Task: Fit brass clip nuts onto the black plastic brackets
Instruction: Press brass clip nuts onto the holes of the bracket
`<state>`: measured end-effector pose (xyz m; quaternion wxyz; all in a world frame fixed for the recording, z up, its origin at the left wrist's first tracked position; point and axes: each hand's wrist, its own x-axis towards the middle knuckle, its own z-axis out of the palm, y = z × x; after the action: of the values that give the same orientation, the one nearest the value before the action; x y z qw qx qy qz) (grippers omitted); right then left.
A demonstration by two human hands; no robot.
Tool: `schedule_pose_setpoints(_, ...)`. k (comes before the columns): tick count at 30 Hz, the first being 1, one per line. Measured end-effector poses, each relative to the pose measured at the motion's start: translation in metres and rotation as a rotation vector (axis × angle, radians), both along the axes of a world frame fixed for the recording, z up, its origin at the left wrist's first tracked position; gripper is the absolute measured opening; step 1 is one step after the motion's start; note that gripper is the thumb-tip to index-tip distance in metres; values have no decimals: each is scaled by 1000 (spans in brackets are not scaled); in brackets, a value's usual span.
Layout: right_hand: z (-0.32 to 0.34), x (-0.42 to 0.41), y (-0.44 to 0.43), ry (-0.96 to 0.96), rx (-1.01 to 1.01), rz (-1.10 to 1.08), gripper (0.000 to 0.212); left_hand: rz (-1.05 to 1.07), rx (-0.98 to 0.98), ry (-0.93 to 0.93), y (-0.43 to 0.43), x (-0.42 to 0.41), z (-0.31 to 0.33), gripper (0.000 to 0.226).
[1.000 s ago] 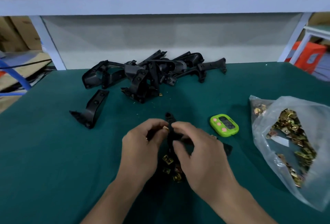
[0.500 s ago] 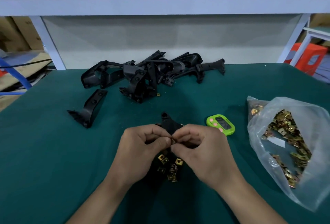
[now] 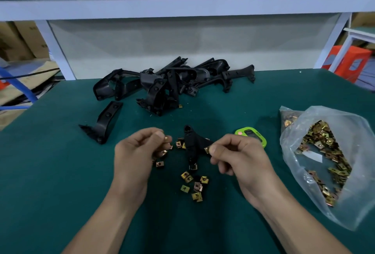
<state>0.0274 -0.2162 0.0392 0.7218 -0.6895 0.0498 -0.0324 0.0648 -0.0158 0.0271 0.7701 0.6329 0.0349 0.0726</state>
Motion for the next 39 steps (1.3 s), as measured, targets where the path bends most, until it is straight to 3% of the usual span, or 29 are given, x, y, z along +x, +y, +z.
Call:
schedule_pose_setpoints(2,-1,1,-5,-31,-250,0,25,25,-49,45,8,3,-2,13)
schedule_pose_setpoints(4,-3,1,-7,-91,-633,-2,18,-22,4,45,7,2,-5,18)
schedule_pose_setpoints(6,-4,0,-7,-150,-869,-67,8,-86,82,37,2,0,-7,18)
schedule_pose_setpoints(8,-5,-3,-7,-207,-999,-180,13,-128,96,41,-2,0,-6,6)
schedule_pose_setpoints(10,-8,-3,-6,-248,-1160,-207,22,-123,96,19,-3,0,-7,22)
schedule_pose_setpoints(13,-16,1,-1,-136,-1317,-104,46,-99,62,18,-1,2,-9,28)
schedule_pose_setpoints(17,-16,6,4,-75,-1358,-61,54,-132,64,62,-1,4,-10,13)
schedule_pose_setpoints(21,-15,4,5,-85,-1344,-110,63,-117,85,70,-1,4,-9,21)
schedule_pose_setpoints(29,-13,-3,-2,-148,-1072,-239,20,-142,88,60,-3,2,-8,24)
schedule_pose_setpoints(39,-21,2,-4,-127,-1027,-201,23,-225,64,20,-7,0,-5,21)
